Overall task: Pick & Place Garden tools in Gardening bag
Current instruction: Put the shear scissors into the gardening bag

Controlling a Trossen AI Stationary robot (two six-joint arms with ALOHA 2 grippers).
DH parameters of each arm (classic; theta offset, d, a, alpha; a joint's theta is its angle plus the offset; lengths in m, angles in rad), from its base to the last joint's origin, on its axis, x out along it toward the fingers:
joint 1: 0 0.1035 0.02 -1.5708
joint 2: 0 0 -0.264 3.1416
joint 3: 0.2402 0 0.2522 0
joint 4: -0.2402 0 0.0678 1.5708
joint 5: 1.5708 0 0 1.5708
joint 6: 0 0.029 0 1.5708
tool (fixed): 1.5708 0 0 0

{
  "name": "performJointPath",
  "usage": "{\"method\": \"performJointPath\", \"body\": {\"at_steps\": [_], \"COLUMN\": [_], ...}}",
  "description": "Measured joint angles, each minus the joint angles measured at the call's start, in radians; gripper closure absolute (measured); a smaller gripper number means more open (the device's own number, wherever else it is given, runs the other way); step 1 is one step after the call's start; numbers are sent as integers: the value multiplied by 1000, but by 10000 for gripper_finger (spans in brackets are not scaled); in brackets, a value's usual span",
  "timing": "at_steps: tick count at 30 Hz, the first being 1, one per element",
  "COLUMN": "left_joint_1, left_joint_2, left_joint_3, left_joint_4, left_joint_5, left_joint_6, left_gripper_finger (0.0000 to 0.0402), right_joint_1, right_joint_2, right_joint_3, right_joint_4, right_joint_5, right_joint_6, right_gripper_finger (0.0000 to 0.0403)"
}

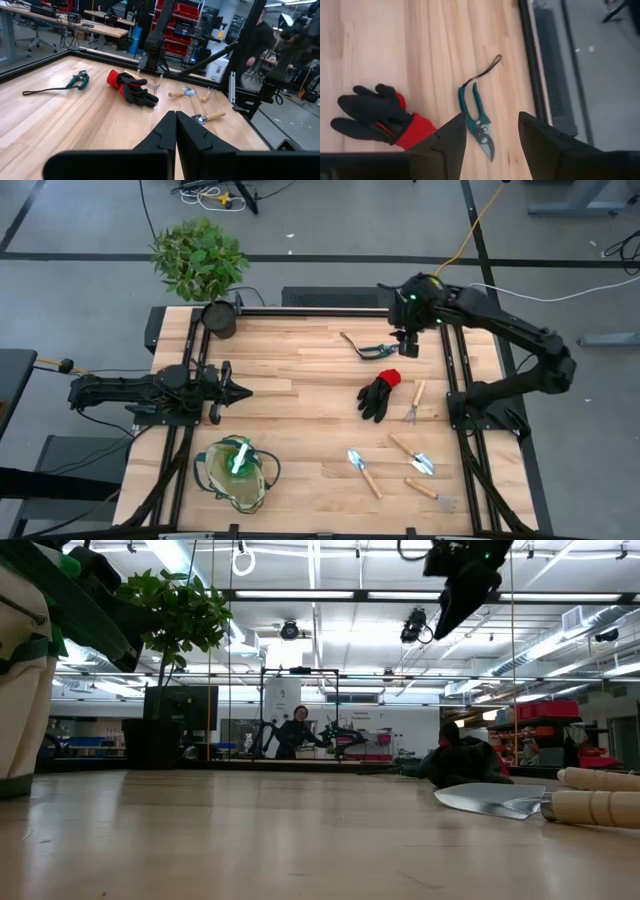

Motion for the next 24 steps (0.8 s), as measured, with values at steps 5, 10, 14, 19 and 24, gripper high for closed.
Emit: {"method": "performJointPath", "body": {"at_steps": [5, 10, 14, 19, 24], "left_joint_1": [0, 0, 0, 0, 0], "left_joint_2": [0, 0, 0, 0, 0], "left_joint_3": [0, 0, 0, 0, 0], "left_joint_4": [0, 0, 0, 0, 0], "left_joint_5": [0, 0, 0, 0, 0], "left_joint_6": [-25, -48, -48, -45, -44], "left_gripper_finger": [388, 388, 388, 388, 388], "right_joint_1": [-35, -48, -57, -68, -72], "right_joint_2": [88, 165, 220, 282, 341], "right_joint_3": [0, 0, 0, 0, -13], "right_joint_4": [0, 10, 35, 67, 83], "right_joint_5": [-16, -32, -96, -121, -140], "right_joint_6": [-41, -73, -81, -94, -110], "right_gripper_finger": [223, 223, 223, 223, 223]}}
